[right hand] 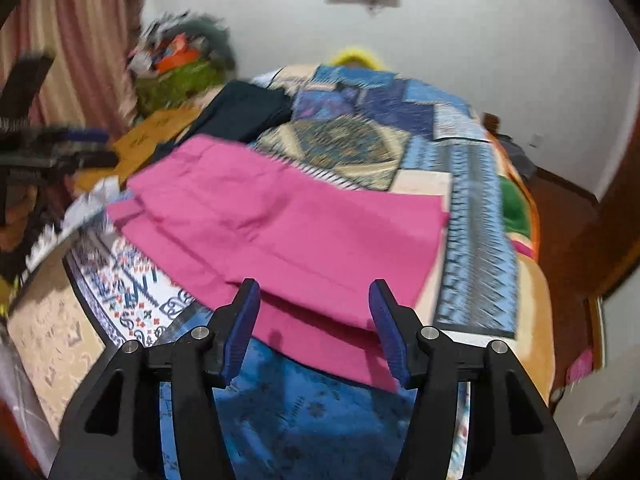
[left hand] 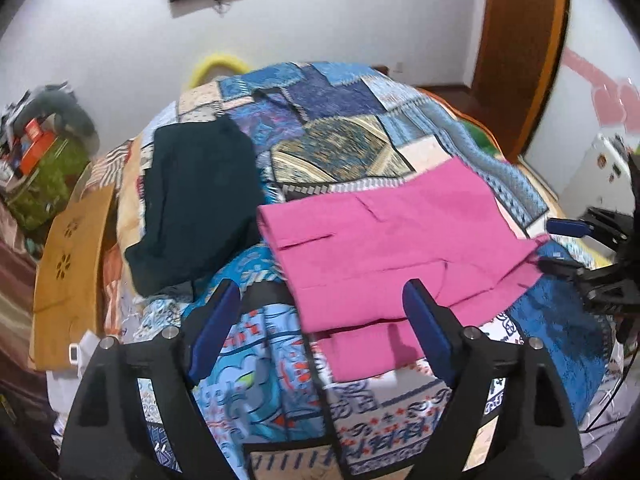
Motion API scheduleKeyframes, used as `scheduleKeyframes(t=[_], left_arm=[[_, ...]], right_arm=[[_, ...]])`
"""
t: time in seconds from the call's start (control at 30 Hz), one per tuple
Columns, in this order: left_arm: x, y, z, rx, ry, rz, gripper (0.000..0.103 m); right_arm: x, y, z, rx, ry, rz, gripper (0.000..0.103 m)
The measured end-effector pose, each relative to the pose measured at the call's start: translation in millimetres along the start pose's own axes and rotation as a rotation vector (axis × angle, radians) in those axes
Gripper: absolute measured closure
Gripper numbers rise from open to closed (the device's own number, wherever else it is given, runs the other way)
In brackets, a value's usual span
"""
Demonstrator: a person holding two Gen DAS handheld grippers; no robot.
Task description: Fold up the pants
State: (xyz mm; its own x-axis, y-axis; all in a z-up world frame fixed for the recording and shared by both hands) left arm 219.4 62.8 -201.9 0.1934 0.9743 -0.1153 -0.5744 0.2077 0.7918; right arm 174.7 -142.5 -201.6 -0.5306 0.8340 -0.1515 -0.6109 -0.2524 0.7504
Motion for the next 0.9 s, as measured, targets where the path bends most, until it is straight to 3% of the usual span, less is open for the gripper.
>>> scheduleKeyframes(t=[0.2, 0.33, 0.43, 0.5, 0.57, 0.67, 0.73, 0.83, 0.9], left_arm=[[-29, -31, -6, 0.071, -0.063, -0.053, 0.019], [-51, -53, -14, 0.123, -0.108, -0.079, 0.019], [-65, -66, -16, 0.146, -0.148, -0.081, 0.019], [-72, -71, -15, 0.151, -0.177, -0.082, 0.019], [-75, -75, -14, 0.158, -0.196, -0.081, 0.020], [-76, -78, -12, 0.155, -0.220, -0.058, 0.040], [-74, -77, -9, 0.151, -0.229, -0.037, 0.070], [-75, -67, -2, 0.119, -0.230, -0.050, 0.086], [-81, -56, 2, 0.090, -0.239, -0.058, 0.090]], right_arm=[[18, -34, -6, 0.075, 0.098, -0.006, 0.051], [21, -46, -2, 0.074, 0.113, -0.011, 0.052], [26, -49, 3, 0.067, 0.105, 0.020, 0.074], [29, -49, 6, 0.056, 0.088, 0.047, 0.094], [31, -44, 10, 0.028, 0.071, 0.061, 0.096], [27, -32, 17, -0.031, 0.040, 0.063, 0.098], [22, -24, 20, -0.057, 0.024, 0.064, 0.099], [19, -13, 22, -0.082, 0.018, 0.062, 0.099], [17, -7, 22, -0.093, 0.020, 0.059, 0.100]])
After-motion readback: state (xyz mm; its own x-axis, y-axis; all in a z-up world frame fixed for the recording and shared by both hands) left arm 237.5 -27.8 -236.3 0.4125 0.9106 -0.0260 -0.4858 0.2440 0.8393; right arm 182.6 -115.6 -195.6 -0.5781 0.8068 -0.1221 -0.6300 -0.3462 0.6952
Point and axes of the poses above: each gripper's, at about its wrist camera, not at the fingertips, and y roughly against the way its jaws point, x to its left, z to its top, the point moved 8 cm from there along -y, roughly the way its jaws point, and after that the axes turned 13 degrees about -z, right-handed, at the moved point
